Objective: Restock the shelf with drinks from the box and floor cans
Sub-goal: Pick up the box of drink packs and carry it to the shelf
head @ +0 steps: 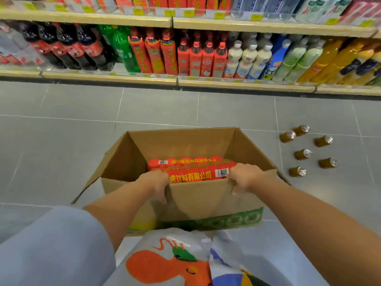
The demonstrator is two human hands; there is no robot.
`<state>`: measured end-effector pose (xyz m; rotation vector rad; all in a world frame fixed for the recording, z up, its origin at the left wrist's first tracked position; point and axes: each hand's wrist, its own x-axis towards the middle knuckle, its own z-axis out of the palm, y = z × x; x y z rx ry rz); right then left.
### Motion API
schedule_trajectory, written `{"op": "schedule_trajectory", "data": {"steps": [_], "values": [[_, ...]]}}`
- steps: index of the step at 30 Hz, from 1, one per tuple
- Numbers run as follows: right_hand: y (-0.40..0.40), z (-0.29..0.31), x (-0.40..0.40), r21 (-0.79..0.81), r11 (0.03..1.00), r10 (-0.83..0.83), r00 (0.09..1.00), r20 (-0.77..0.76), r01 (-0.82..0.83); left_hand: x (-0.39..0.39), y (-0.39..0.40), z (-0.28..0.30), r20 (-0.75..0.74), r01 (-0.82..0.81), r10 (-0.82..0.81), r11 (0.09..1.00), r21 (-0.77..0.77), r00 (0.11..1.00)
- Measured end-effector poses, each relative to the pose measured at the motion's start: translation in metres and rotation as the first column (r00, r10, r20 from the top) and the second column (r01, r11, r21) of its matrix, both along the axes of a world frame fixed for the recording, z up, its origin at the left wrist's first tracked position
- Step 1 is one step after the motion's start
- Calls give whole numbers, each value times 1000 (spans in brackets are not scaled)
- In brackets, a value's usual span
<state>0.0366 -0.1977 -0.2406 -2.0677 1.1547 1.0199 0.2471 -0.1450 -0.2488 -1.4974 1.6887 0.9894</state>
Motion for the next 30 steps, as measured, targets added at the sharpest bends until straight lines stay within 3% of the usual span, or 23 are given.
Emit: {"op": "schedule_trajectory", "data": {"steps": [9, 15, 19, 24, 30], "values": [[-120, 1, -35, -9, 967, -257, 966, -44, 256, -28, -172, -2, -21, 206, -206, 978, -14, 978], [-187, -11, -72, 51, 920, -391, 920, 27, 389, -61, -248, -13, 0, 191, -191, 981, 16, 982], [-253, -29, -113, 66, 952, -302, 953, 37, 299, -104, -303, -24, 66, 148, -153, 987, 69, 986], [-324, -59, -156, 87, 969, -235, 971, 55, 229, -150, -365, -51, 40, 161, -166, 979, 122, 985], [-393, -120, -182, 46, 977, -208, 978, -17, 209, -180, -433, -119, 4, 164, -166, 981, 106, 986]]}}
